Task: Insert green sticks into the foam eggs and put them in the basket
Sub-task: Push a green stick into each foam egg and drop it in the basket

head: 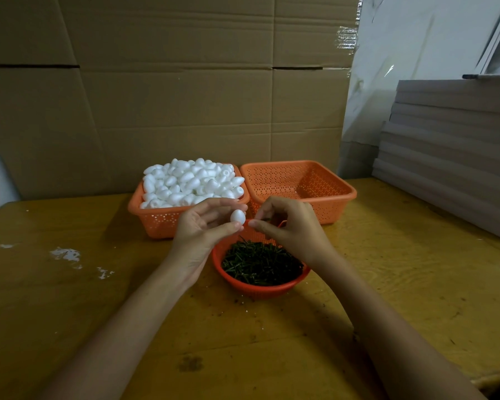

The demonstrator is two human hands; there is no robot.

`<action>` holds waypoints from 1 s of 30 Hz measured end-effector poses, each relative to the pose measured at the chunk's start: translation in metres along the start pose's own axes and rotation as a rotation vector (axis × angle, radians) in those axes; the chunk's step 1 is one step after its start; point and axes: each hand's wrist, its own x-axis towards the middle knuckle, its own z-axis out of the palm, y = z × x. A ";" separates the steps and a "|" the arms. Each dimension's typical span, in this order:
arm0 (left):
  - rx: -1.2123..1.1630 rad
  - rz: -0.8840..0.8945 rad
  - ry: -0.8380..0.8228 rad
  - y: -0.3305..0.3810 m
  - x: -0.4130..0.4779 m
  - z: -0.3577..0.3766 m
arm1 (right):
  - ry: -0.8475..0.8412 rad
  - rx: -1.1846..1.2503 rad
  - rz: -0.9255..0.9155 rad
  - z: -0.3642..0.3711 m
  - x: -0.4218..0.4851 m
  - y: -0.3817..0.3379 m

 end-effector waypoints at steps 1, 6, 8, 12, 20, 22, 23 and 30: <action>0.012 0.002 0.003 0.000 0.000 0.000 | 0.001 0.002 0.003 0.000 0.000 0.000; 0.017 -0.003 0.005 0.001 0.000 0.000 | 0.003 -0.012 0.005 0.001 0.000 0.001; 0.009 -0.009 0.015 0.002 0.000 0.001 | 0.001 -0.010 0.008 0.001 0.000 0.001; -0.049 -0.024 0.040 0.002 0.001 0.003 | 0.004 -0.014 0.005 0.001 0.000 0.001; -0.087 -0.032 0.045 0.000 0.003 0.000 | 0.000 -0.010 0.009 0.001 0.000 0.002; -0.085 -0.034 0.050 0.000 0.003 0.000 | 0.002 -0.006 0.008 0.001 0.000 0.002; -0.083 -0.037 0.055 0.000 0.002 0.001 | 0.005 -0.002 0.008 0.001 0.000 0.002; -0.046 -0.044 0.076 0.003 0.002 0.002 | 0.029 0.014 0.013 0.000 0.001 0.002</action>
